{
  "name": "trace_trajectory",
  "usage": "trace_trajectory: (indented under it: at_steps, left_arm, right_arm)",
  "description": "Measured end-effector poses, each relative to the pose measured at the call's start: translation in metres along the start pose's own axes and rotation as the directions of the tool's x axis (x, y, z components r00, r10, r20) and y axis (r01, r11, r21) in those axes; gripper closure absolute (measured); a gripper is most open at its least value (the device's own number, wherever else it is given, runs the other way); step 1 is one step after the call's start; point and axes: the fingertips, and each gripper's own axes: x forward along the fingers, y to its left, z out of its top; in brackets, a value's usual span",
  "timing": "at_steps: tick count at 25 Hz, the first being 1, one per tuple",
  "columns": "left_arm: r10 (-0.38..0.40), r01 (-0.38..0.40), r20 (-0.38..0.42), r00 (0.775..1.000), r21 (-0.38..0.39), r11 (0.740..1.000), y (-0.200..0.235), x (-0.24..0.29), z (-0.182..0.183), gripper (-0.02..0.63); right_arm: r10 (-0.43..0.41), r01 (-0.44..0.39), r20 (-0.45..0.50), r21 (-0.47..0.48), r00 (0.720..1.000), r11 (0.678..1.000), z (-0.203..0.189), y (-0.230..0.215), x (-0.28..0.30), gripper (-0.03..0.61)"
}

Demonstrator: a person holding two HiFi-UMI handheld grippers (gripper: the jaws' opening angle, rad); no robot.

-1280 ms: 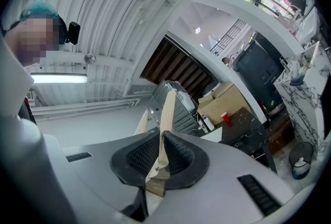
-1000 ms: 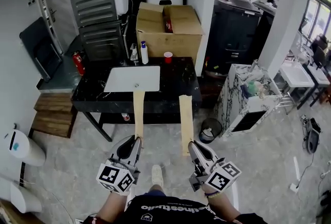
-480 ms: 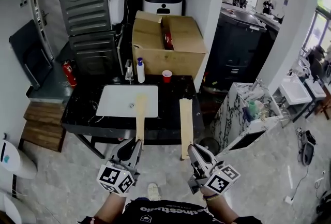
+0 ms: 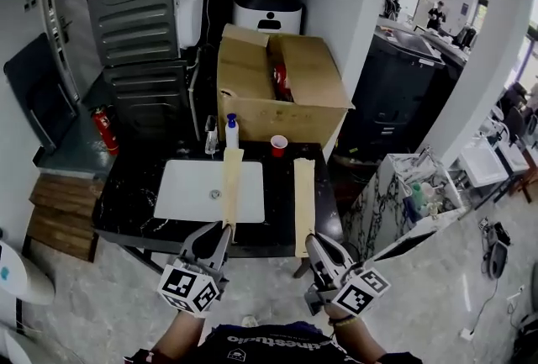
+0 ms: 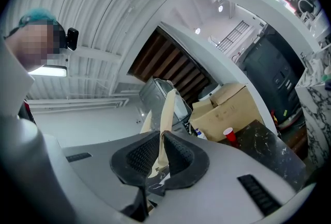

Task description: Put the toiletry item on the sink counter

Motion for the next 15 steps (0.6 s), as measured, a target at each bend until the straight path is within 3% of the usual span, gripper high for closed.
trace_trajectory:
  at_steps: [7, 15]
  left_arm:
    - [-0.013, 0.012, -0.024, 1.000, -0.039, 0.999, 0.013, 0.050, -0.016, 0.555]
    - [0.011, -0.012, -0.049, 0.999, -0.033, 0.999, 0.013, 0.127, -0.027, 0.555]
  right_arm:
    - [-0.024, 0.025, -0.025, 0.024, 0.999, 0.999, 0.005, -0.042, 0.025, 0.522]
    - [0.028, -0.027, -0.022, 0.050, 0.999, 0.998, 0.035, -0.111, 0.060, 0.523]
